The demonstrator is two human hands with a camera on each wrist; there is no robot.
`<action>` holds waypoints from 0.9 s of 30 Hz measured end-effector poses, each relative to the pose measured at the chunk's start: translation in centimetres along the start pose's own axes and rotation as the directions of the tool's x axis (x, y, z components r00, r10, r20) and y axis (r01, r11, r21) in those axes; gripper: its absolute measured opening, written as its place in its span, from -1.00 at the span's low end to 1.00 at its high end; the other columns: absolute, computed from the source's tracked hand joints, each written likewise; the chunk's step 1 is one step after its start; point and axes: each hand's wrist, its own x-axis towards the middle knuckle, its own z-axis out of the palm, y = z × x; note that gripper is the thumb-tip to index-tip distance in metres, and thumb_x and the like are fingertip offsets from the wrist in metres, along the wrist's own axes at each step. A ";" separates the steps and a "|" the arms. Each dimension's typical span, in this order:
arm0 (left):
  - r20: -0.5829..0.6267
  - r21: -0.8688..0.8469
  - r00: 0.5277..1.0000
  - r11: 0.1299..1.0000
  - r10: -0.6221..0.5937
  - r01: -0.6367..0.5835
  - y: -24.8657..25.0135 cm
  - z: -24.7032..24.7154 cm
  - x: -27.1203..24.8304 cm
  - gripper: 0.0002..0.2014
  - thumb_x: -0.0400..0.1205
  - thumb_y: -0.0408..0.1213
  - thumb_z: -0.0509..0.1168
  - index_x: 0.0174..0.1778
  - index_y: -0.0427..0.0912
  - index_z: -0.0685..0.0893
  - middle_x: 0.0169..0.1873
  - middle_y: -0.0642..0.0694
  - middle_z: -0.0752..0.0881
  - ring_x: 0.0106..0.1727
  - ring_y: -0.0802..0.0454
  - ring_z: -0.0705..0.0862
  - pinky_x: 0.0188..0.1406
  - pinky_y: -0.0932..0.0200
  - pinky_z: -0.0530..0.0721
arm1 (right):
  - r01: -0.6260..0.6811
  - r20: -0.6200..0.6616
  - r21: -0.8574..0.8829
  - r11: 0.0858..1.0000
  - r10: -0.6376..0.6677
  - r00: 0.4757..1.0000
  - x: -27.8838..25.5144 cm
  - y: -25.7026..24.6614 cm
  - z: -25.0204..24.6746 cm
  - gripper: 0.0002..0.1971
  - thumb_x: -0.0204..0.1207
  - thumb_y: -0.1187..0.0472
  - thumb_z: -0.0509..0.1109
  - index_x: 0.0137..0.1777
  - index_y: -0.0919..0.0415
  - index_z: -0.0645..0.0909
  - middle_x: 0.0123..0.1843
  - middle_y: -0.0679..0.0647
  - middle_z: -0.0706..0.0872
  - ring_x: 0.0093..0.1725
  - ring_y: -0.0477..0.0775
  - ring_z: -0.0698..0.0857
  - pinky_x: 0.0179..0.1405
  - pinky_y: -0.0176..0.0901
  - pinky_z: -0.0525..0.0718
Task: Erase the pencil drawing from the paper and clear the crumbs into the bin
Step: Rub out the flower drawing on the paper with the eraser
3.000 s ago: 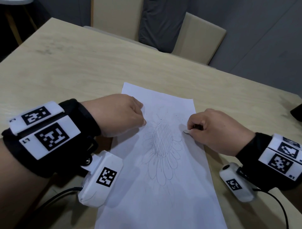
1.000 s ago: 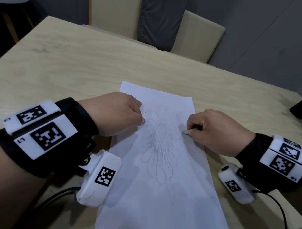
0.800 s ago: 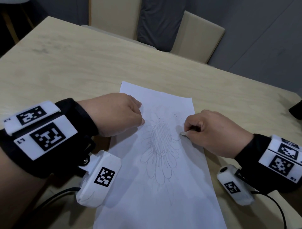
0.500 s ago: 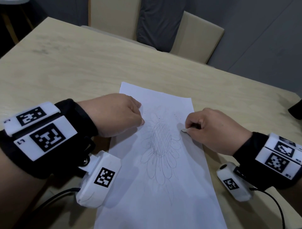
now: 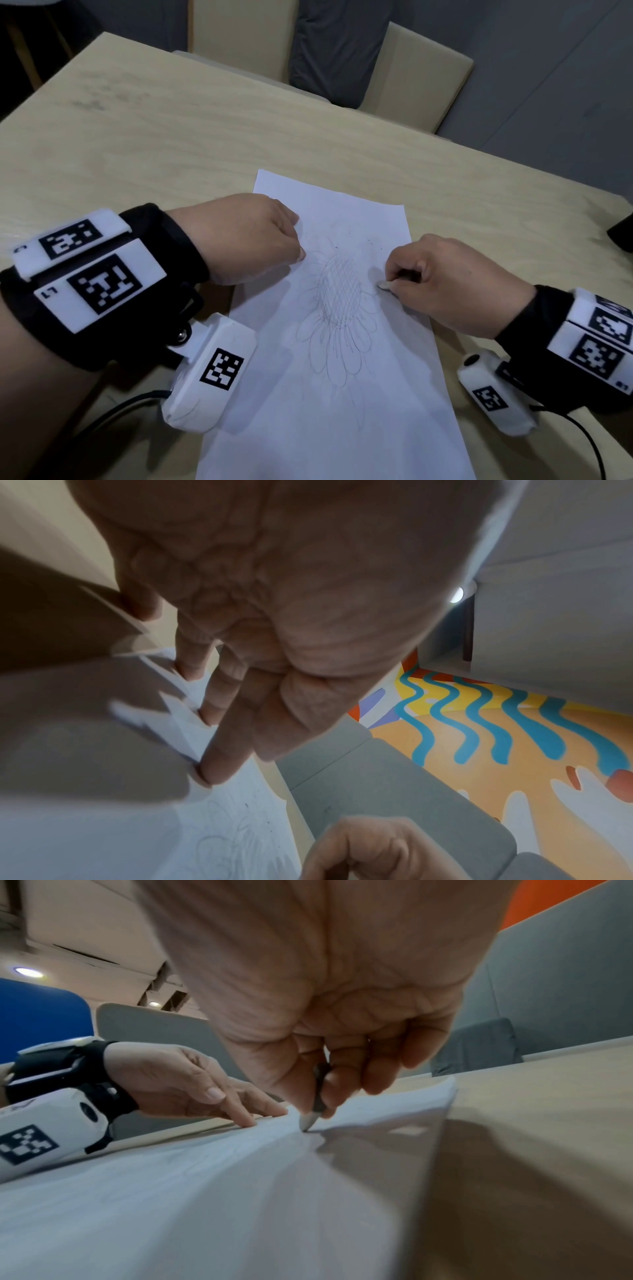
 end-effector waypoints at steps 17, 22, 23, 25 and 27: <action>0.009 0.007 1.000 1.000 -0.002 0.002 0.3 0.0 -0.2 -0.58 0.39 0.07 0.22 -0.44 -0.29 0.49 -0.06 -0.11 0.60 0.02 0.09 0.52 0.37 -0.31 0.53 | -0.014 -0.012 0.001 1.000 0.014 1.000 -1.0 -0.6 0.0 -0.84 0.54 0.16 0.35 -0.28 0.05 0.63 -0.39 -0.03 0.68 -0.13 -0.07 0.60 -0.20 -0.02 0.63; 0.014 0.002 1.000 1.000 0.006 -0.007 0.5 -0.2 -0.4 -0.57 0.44 0.07 0.24 -0.51 -0.23 0.45 0.02 -0.18 0.69 0.09 -0.03 0.63 0.37 -0.32 0.53 | -0.030 -0.043 0.001 1.000 0.030 0.999 -0.9 -0.5 -0.1 -0.84 0.55 0.12 0.36 -0.26 0.03 0.64 -0.39 -0.02 0.68 -0.11 -0.07 0.58 -0.16 -0.01 0.63; 0.010 -0.003 1.000 1.000 0.008 -0.008 0.5 -0.1 -0.4 -0.57 0.46 0.06 0.26 -0.51 -0.23 0.45 0.06 -0.19 0.69 0.08 0.00 0.62 0.37 -0.32 0.53 | -0.028 -0.044 -0.005 1.000 0.027 0.999 -0.9 -0.6 -0.1 -0.84 0.55 0.13 0.35 -0.26 0.03 0.63 -0.39 -0.02 0.68 -0.09 -0.04 0.59 -0.15 0.02 0.63; 0.009 -0.012 1.000 1.000 0.007 -0.007 0.5 -0.2 -0.5 -0.59 0.40 0.06 0.23 -0.49 -0.25 0.45 0.07 -0.20 0.68 0.04 0.08 0.55 0.36 -0.34 0.53 | 0.001 -0.020 -0.002 1.000 -0.001 1.000 -1.1 -0.9 0.1 -0.85 0.53 0.16 0.35 -0.28 0.06 0.63 -0.40 -0.02 0.68 -0.12 -0.01 0.62 -0.19 0.02 0.62; 0.012 -0.012 1.000 1.000 0.005 -0.005 0.5 -0.2 -0.5 -0.61 0.37 0.06 0.20 -0.50 -0.25 0.43 0.04 -0.19 0.68 0.08 -0.01 0.62 0.35 -0.36 0.53 | 0.011 -0.009 0.000 1.000 -0.011 1.000 -1.1 -1.0 0.1 -0.85 0.52 0.16 0.34 -0.28 0.07 0.63 -0.40 -0.04 0.68 -0.11 -0.03 0.61 -0.19 -0.01 0.62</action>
